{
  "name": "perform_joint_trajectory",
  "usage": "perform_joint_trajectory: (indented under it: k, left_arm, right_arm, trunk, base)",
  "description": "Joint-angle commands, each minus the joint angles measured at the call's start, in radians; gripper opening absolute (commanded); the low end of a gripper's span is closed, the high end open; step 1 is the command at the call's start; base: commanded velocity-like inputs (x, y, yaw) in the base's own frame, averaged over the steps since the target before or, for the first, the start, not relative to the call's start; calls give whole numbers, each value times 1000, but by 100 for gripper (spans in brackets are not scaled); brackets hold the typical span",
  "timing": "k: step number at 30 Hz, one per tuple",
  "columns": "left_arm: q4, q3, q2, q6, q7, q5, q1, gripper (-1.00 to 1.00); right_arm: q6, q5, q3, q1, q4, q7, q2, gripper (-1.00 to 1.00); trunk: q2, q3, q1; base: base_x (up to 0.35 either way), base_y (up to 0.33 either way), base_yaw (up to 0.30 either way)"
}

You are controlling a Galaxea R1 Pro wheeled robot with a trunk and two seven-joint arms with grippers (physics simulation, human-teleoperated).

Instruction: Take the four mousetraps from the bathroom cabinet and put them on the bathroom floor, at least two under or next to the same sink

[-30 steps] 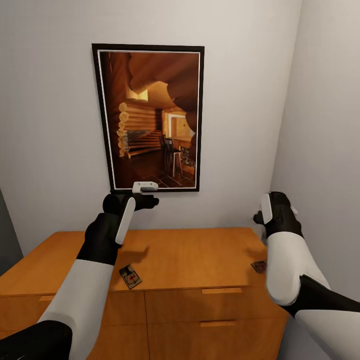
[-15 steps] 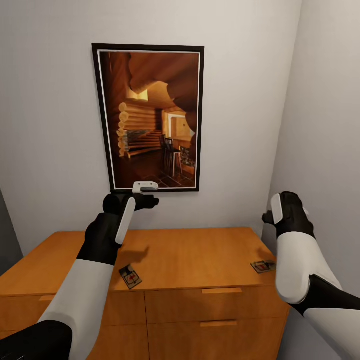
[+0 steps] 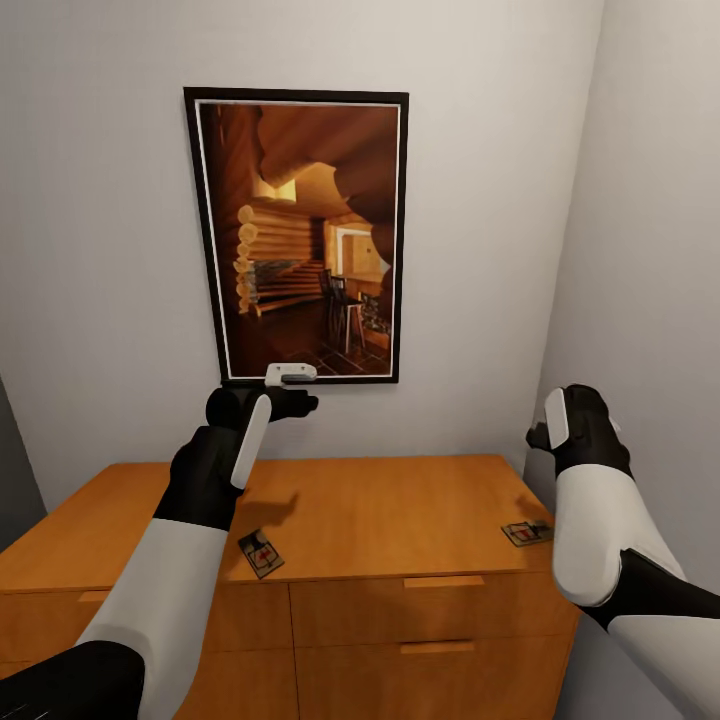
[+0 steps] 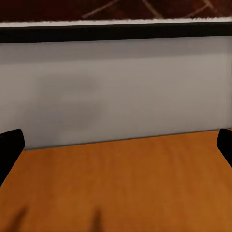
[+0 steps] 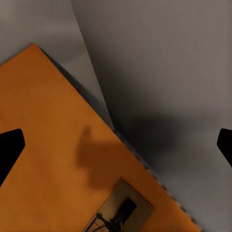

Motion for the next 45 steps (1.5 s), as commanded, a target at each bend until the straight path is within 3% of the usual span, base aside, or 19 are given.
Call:
perform_joint_trajectory:
  k: [1,15,22,32,45]
  left_arm:
    - [-1,-1,0,4,10,10,-1,100]
    - [-1,-1,0,4,10,10,-1,100]
    - [-1,-1,0,4,10,10,-1,100]
    - [-1,-1,0,4,10,10,-1,100]
    - [-1,-1,0,4,10,11,-1,100]
  right_arm:
    - [5,9,-4,-1,-1,4,1,100]
    - [5,9,-7,-1,4,3,4,100]
    - [5,9,-11,-1,61,2,4,100]
    - [5,10,-74,-1,151,1,4,100]
    - [5,10,-88,-1,161,-6,6,100]
  trunk:
    - [-1,-1,0]
    - [-1,-1,0]
    - [-1,-1,0]
    - [-1,-1,0]
    - [-1,-1,0]
  base:
    - [0,0,0]
    - [0,0,0]
    - [0,0,0]
    - [0,0,0]
    - [0,0,0]
